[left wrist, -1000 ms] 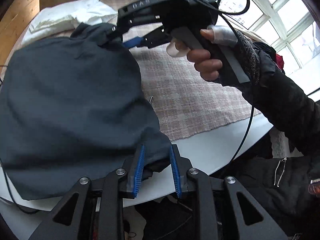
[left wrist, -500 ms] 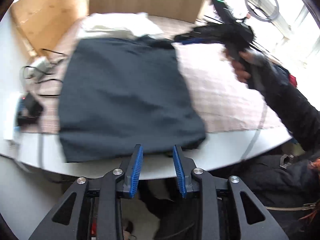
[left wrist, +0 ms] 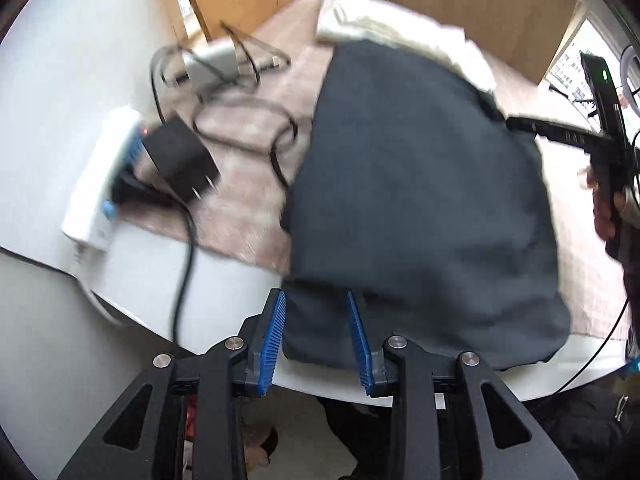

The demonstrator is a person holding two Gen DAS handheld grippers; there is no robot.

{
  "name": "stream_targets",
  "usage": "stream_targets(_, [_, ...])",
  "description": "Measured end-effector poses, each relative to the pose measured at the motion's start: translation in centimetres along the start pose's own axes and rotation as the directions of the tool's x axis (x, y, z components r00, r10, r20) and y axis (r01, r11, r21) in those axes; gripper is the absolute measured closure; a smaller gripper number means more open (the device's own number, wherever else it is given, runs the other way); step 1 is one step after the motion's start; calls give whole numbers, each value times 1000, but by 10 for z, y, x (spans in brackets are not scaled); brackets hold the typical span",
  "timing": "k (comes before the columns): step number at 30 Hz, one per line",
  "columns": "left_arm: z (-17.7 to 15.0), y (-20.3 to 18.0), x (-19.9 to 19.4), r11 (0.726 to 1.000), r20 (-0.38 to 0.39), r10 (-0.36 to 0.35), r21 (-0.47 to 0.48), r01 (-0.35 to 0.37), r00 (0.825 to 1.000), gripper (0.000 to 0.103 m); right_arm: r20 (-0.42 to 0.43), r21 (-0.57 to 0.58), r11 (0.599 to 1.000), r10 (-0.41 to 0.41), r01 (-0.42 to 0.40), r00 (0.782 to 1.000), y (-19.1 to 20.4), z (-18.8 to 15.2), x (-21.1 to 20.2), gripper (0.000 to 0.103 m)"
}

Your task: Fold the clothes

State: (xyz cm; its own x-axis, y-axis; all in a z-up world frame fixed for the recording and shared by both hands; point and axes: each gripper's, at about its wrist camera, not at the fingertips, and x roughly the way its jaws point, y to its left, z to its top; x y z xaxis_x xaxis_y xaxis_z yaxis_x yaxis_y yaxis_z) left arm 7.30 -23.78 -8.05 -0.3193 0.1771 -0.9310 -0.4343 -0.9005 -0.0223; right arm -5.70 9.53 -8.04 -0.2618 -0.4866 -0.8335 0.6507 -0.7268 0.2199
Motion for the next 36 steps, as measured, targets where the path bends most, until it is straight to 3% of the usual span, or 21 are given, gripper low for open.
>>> stream_targets(4, [43, -28, -25, 991, 100, -86, 112, 75, 991, 67, 137, 61, 988, 130, -140, 982, 7, -28, -42, 61])
stream_targets(8, [100, -56, 10, 970, 102, -163, 196, 141, 981, 65, 110, 18, 975, 220, -223, 969, 46, -48, -31, 61])
stream_targets(10, [126, -62, 36, 962, 65, -211, 193, 195, 975, 65, 74, -10, 978, 206, -206, 976, 64, -57, -19, 61])
stream_targets(15, [144, -68, 90, 972, -9, -97, 212, 97, 995, 64, -20, 22, 994, 107, -107, 994, 61, -64, 18, 61])
stream_targets(17, [144, -59, 89, 971, -16, -137, 196, 138, 990, 64, -31, 89, 988, 133, -129, 991, 48, -58, 12, 61])
stream_targets(19, [144, -50, 69, 974, 11, -148, 178, 143, 989, 66, 17, 76, 990, 119, -120, 993, 45, -45, -13, 61])
stream_targets(23, [129, -21, 6, 971, 107, -229, 99, 219, 967, 63, 127, 13, 994, 107, -109, 986, 44, -20, -63, 58])
stream_targets(24, [122, -13, -9, 969, 129, -242, 77, 233, 962, 62, 161, -30, 993, 115, -111, 980, 49, -12, -75, 46])
stream_targets(26, [103, 3, -33, 980, 164, -200, 14, 200, 966, 59, 228, -116, 987, 134, -110, 964, 58, 2, -99, 29])
stream_targets(28, [76, 22, -49, 974, 176, -187, -92, 205, 967, 59, 292, -201, 974, 159, -102, 943, 67, 17, -122, 26])
stream_targets(30, [45, 41, -61, 951, 179, -183, -217, 220, 967, 59, 351, -284, 955, 189, -88, 917, 77, 31, -145, 26])
stream_targets(33, [-3, 49, -73, 904, 175, -109, -391, 171, 978, 59, 307, -357, 931, 190, -72, 933, 87, 54, -152, 26])
stream_targets(36, [-48, 39, -82, 837, 168, -47, -532, 131, 985, 55, 228, -439, 897, 157, -42, 961, 92, 77, -159, 26])
